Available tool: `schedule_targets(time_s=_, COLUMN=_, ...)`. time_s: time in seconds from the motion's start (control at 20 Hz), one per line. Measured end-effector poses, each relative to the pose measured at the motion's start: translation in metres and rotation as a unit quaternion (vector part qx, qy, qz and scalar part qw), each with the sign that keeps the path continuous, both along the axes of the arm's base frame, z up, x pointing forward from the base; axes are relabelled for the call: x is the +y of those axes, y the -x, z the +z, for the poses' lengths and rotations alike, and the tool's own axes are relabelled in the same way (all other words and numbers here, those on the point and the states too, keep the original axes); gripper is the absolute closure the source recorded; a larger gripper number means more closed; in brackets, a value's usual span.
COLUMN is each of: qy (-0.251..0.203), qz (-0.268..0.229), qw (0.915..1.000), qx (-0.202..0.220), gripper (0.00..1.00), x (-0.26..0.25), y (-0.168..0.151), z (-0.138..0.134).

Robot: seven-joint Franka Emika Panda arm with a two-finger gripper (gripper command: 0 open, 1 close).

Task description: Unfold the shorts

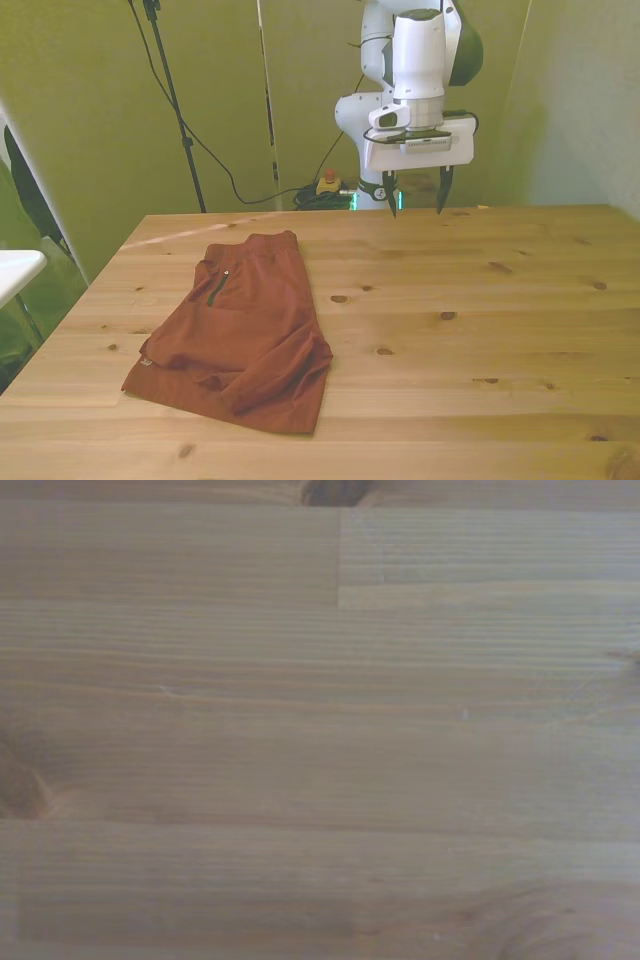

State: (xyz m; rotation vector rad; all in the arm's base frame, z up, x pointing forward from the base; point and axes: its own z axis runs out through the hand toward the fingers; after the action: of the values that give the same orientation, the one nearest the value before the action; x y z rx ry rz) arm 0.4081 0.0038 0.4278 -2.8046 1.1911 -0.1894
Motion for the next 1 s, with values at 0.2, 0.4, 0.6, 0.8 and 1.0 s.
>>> schedule_targets(time_s=0.2, qy=0.004, qz=-0.007, qw=0.9999, qx=-0.012, gripper=0.00, x=-0.011, y=-0.007, z=0.013)
schedule_targets(time_s=0.4, qy=0.004, qz=-0.048, qw=0.9980, qx=-0.043, gripper=0.00, x=-0.057, y=-0.028, z=0.045)
schedule_targets(time_s=0.6, qy=0.000, qz=-0.099, qw=0.9932, qx=-0.063, gripper=0.00, x=-0.124, y=-0.063, z=0.066)
schedule_targets(time_s=0.8, qy=-0.012, qz=-0.137, qw=0.9875, qx=-0.078, gripper=0.00, x=-0.203, y=-0.100, z=0.074)
schedule_targets(time_s=1.0, qy=-0.031, qz=-0.166, qw=0.9821, qx=-0.083, gripper=0.00, x=-0.268, y=-0.127, z=0.071)
